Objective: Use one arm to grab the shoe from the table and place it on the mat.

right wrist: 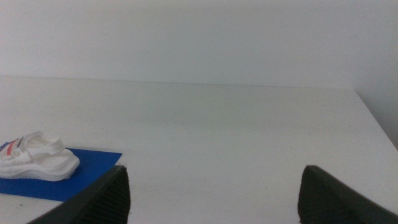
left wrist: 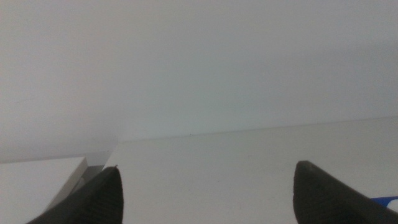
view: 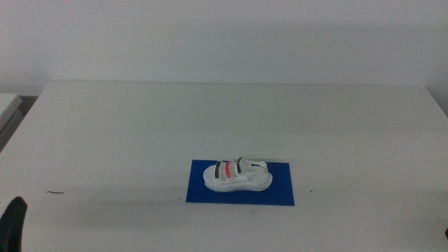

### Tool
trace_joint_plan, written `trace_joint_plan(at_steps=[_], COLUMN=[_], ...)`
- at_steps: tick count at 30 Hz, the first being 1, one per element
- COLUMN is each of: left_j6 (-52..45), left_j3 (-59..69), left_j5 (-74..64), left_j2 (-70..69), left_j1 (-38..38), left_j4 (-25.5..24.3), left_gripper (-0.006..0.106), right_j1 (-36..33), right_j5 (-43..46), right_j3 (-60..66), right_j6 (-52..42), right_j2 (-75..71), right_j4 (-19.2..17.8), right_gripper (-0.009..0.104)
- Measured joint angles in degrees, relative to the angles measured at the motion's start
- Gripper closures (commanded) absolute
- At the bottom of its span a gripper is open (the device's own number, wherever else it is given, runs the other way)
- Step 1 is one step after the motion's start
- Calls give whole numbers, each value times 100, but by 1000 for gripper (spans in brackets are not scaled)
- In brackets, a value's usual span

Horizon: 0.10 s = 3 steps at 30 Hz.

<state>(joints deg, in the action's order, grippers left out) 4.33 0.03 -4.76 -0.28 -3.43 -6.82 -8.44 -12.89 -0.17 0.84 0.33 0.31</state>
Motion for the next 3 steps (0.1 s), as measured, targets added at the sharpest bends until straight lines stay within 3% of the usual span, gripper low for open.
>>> trace_joint_plan(at_steps=[3], left_j6=[0], left_j3=[0], left_j5=[0], left_j2=[0], left_j1=[0], left_j4=[0], left_gripper=[7], right_j1=[0], right_j5=[21], right_j3=[0], right_j6=[0], right_j2=[-12], right_j4=[0], right_gripper=[14])
